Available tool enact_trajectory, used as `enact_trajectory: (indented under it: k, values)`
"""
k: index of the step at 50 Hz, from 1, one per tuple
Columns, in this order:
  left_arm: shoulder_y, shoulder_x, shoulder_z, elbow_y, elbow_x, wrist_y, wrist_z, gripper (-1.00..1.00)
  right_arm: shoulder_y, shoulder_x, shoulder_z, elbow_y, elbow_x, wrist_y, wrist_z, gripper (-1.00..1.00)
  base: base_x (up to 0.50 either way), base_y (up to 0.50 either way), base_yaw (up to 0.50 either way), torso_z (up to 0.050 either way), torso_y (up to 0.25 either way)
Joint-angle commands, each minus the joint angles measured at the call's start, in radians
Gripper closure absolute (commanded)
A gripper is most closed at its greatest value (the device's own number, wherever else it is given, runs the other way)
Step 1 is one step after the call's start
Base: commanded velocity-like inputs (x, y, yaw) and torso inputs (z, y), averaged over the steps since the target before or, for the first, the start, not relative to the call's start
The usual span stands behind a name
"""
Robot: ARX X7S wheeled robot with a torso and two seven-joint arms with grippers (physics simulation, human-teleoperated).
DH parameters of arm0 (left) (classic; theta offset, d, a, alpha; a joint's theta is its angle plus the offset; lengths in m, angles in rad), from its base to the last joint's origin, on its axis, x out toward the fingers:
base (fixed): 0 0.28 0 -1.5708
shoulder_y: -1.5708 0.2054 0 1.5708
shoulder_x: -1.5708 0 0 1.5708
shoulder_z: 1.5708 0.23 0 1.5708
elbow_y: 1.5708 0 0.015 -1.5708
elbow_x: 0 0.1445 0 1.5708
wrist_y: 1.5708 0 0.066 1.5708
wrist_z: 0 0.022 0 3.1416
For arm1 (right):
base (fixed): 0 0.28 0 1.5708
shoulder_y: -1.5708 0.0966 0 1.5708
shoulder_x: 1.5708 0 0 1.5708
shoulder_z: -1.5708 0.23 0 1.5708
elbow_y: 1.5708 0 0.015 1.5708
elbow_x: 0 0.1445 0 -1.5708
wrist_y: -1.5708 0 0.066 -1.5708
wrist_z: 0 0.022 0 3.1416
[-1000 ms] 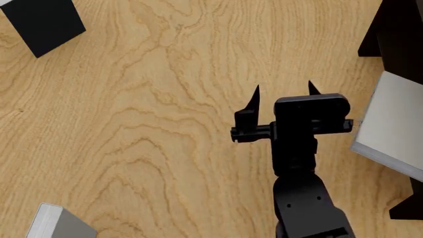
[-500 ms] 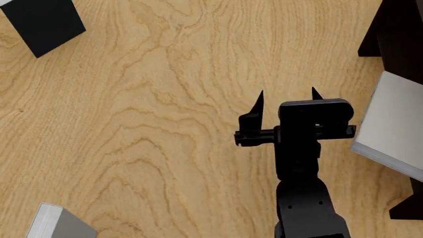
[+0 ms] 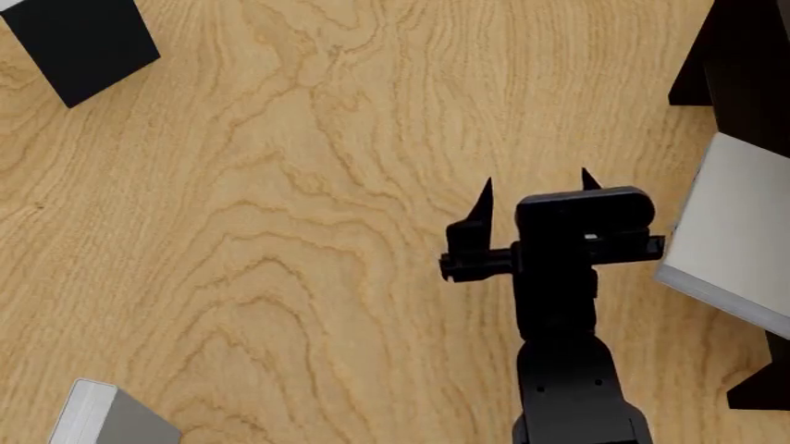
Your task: Pick up the book on the right and place it on the cabinet shelf.
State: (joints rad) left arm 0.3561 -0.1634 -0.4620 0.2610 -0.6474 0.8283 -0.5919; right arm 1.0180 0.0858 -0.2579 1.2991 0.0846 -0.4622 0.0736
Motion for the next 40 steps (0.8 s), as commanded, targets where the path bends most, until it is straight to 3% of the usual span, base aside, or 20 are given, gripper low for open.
enact_trajectory:
  k: [1, 40]
  values:
    - [-0.002, 0.002, 0.005, 0.006, 0.013, -0.006, -0.010, -1.00, -0.011, 0.013, 0.138, 0.009, -0.046, 0.004, -0.007, -1.00, 0.00, 0.00, 0.00, 0.000, 0.000]
    - [-0.001, -0.007, 0.001, -0.007, -0.002, 0.002, 0.003, -1.00, -0.045, 0.076, 0.286, 0.009, -0.054, -0.041, -0.015, -1.00, 0.00, 0.00, 0.00, 0.000, -0.001]
